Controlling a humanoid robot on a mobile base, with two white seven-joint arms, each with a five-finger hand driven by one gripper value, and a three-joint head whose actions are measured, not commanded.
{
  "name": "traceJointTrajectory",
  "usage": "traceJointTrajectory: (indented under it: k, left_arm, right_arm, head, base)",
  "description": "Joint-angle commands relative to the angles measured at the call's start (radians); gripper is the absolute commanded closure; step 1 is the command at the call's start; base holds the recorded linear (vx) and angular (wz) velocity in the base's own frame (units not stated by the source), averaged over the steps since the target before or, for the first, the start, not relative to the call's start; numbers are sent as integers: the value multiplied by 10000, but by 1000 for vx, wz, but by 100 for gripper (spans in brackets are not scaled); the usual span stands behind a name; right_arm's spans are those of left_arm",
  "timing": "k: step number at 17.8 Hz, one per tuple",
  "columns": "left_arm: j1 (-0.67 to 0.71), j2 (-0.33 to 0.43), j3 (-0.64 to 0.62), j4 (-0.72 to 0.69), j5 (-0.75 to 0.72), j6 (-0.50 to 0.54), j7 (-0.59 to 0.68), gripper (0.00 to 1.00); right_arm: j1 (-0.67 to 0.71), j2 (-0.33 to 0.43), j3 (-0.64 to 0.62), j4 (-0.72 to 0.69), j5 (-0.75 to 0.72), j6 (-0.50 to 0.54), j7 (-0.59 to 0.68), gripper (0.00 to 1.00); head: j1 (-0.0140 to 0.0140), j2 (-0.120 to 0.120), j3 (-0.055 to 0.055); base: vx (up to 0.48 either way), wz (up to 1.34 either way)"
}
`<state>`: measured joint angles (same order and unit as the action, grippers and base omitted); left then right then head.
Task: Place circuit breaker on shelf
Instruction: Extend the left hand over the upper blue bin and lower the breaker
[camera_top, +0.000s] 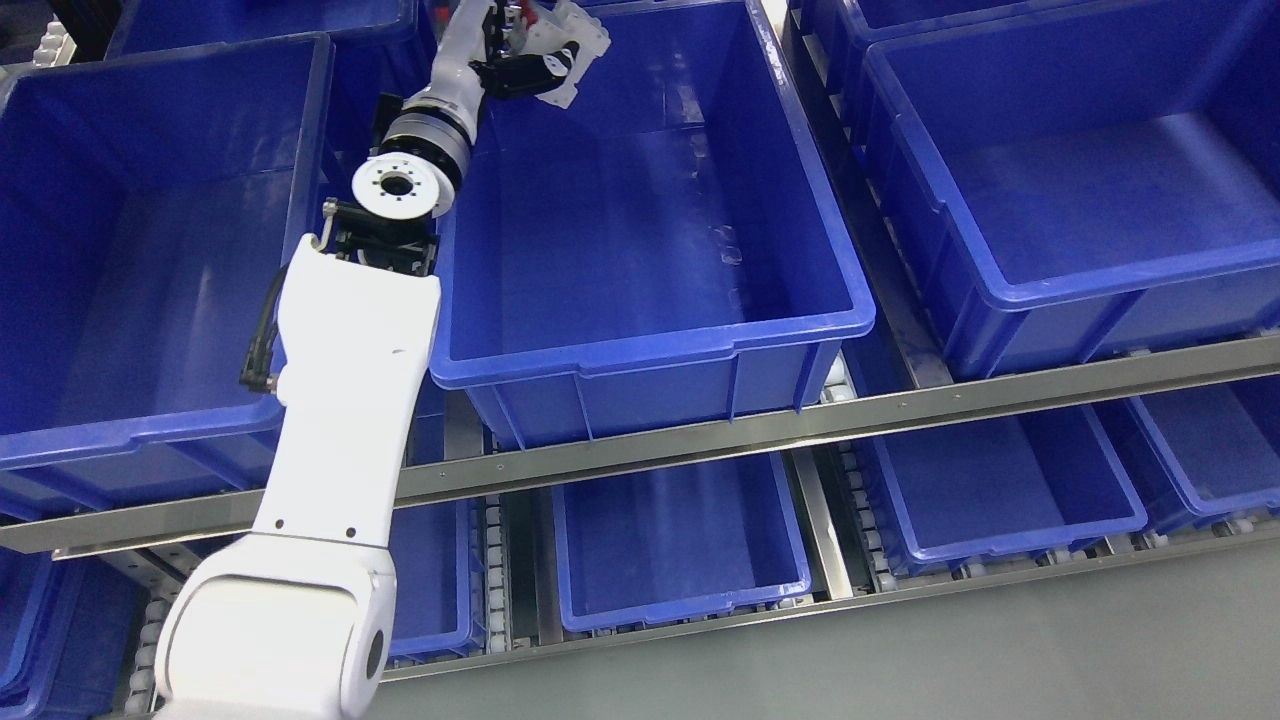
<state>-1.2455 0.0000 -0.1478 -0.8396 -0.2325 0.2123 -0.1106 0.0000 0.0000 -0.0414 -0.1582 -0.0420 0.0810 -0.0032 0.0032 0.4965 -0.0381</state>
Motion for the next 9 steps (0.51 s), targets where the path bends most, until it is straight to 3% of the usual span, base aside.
traceJointTrajectory:
  k: [1, 9]
  left_arm:
    - [-447, 175, -2340, 4346, -1310, -482, -365, 81]
    - [-384, 175, -2372, 4714, -1326, -497, -382, 76]
  right_arm:
    - [153, -175, 0, 2, 6, -334, 1, 0]
    - [153, -175, 0, 2, -9, -334, 1, 0]
  head:
    - [0, 0, 0]
    - [0, 0, 0]
  base:
    - [0, 0]
    - [0, 0]
